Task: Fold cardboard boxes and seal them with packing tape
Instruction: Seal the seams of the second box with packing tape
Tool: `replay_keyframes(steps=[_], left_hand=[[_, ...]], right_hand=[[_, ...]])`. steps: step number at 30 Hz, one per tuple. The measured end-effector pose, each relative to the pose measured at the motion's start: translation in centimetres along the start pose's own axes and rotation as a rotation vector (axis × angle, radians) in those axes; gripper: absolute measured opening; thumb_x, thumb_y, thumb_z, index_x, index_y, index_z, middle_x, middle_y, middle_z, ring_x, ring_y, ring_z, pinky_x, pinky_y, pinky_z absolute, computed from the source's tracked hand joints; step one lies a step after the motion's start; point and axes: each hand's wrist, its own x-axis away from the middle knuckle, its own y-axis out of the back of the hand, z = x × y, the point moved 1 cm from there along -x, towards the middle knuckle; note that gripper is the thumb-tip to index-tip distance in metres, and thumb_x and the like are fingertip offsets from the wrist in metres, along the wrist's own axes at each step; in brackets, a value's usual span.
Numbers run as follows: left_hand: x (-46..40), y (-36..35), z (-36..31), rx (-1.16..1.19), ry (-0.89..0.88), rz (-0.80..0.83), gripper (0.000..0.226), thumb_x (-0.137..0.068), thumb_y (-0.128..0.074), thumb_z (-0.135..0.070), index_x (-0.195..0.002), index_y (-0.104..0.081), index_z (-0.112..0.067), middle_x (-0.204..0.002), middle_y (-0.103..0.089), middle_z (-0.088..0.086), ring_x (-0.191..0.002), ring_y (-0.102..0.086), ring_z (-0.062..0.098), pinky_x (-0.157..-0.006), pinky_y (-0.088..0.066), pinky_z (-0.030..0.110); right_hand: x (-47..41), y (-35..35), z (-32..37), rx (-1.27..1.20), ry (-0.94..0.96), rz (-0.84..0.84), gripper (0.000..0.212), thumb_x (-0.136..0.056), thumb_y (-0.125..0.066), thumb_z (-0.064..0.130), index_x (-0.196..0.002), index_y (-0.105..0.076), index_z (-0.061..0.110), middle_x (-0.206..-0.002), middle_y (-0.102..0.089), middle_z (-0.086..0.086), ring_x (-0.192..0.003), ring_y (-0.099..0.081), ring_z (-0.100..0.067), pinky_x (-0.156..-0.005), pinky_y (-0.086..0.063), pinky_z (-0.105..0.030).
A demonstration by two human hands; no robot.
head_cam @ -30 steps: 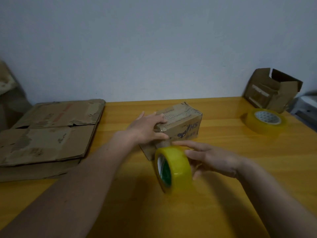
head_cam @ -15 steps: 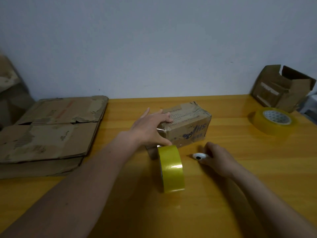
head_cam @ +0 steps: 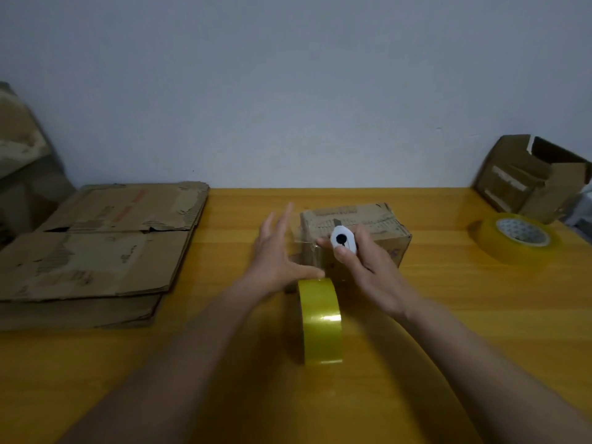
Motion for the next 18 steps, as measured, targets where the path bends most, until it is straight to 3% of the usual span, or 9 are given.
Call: replay_keyframes(steps=[1,3,5,7,10,13,15,18], left_hand=[[1.0,-0.6,0.4,0.219,0.168,-0.034,0.122,-0.056,-0.093,-0.033,-0.152,-0.017,-0.035,-0.157,-0.020,0.007,-0.141,-0.029,0.028,-0.112,-0.034,0.049],[2.4,-1.9,1.1,0.672,0.432,0.020,0.092,-0.069,-0.087,-0.026,-0.144,-0.038,-0.009,-0.130,-0.054,0.016,-0.114,-0.059,0.029,-0.099,-0.048,0.043],[3.2,-2.9,0.7,0.883,0.474,0.116,0.043,-0.079,-0.076,-0.013,-0.115,-0.062,0.007,-0.103,-0.065,0.020,-0.090,-0.064,0.029,-0.085,-0.051,0.035],[3.4,-3.0,0.0,0.888,0.436,0.136,0.013,-0.083,-0.069,-0.004,-0.093,-0.069,0.004,-0.094,-0.063,0.022,-0.082,-0.060,0.027,-0.076,-0.051,0.031],[3.0,-3.1,-0.4,0.898,0.441,0.092,0.007,-0.083,-0.069,-0.002,-0.090,-0.070,-0.004,-0.091,-0.067,0.017,-0.081,-0.063,0.023,-0.078,-0.052,0.031],[2.9,-3.2,-0.5,0.933,0.455,0.041,0.023,-0.080,-0.072,-0.003,-0.103,-0.069,-0.004,-0.100,-0.070,0.017,-0.089,-0.065,0.026,-0.091,-0.051,0.038],[3.0,-3.4,-0.5,0.938,0.431,0.044,0.022,-0.081,-0.071,-0.002,-0.103,-0.070,-0.006,-0.098,-0.072,0.017,-0.087,-0.066,0.026,-0.092,-0.051,0.040],[3.1,-3.4,-0.5,0.946,0.403,0.039,0.018,-0.082,-0.069,-0.002,-0.099,-0.072,-0.008,-0.092,-0.072,0.015,-0.081,-0.066,0.025,-0.085,-0.053,0.038]], right_hand=[[-0.1,-0.1,-0.1,0.009,-0.005,-0.007,0.020,-0.100,-0.042,0.033,-0.103,-0.043,0.013,-0.114,-0.066,0.018,-0.108,-0.058,-0.006,-0.083,-0.046,-0.034],[-0.4,-0.3,0.1,0.036,-0.014,-0.021,0.028,-0.099,-0.040,0.041,-0.104,-0.044,0.015,-0.110,-0.066,0.007,-0.102,-0.059,-0.016,-0.082,-0.048,-0.041],[-0.7,-0.7,0.3,0.072,-0.015,-0.042,0.024,-0.099,-0.042,0.038,-0.102,-0.044,0.015,-0.101,-0.062,0.001,-0.091,-0.057,-0.018,-0.073,-0.047,-0.037],[-0.8,-0.9,0.3,0.091,-0.001,-0.082,0.020,-0.099,-0.045,0.033,-0.101,-0.046,0.012,-0.093,-0.059,-0.001,-0.084,-0.054,-0.017,-0.069,-0.043,-0.033],[-1.0,-1.0,0.9,0.068,-0.022,-0.087,0.017,-0.098,-0.050,0.030,-0.098,-0.048,0.013,-0.085,-0.056,0.001,-0.074,-0.049,-0.011,-0.063,-0.038,-0.028],[-1.6,-0.6,1.2,0.004,-0.082,-0.087,0.013,-0.095,-0.056,0.028,-0.091,-0.050,0.017,-0.085,-0.060,-0.005,-0.076,-0.055,-0.021,-0.065,-0.044,-0.037],[-1.8,-0.3,1.4,-0.001,-0.090,-0.108,0.010,-0.093,-0.059,0.025,-0.089,-0.053,0.018,-0.086,-0.063,-0.003,-0.080,-0.058,-0.022,-0.070,-0.048,-0.040],[-1.3,0.4,1.3,0.130,-0.048,-0.183,0.005,-0.089,-0.064,0.016,-0.093,-0.062,0.018,-0.089,-0.065,0.006,-0.082,-0.060,-0.010,-0.071,-0.048,-0.027]])
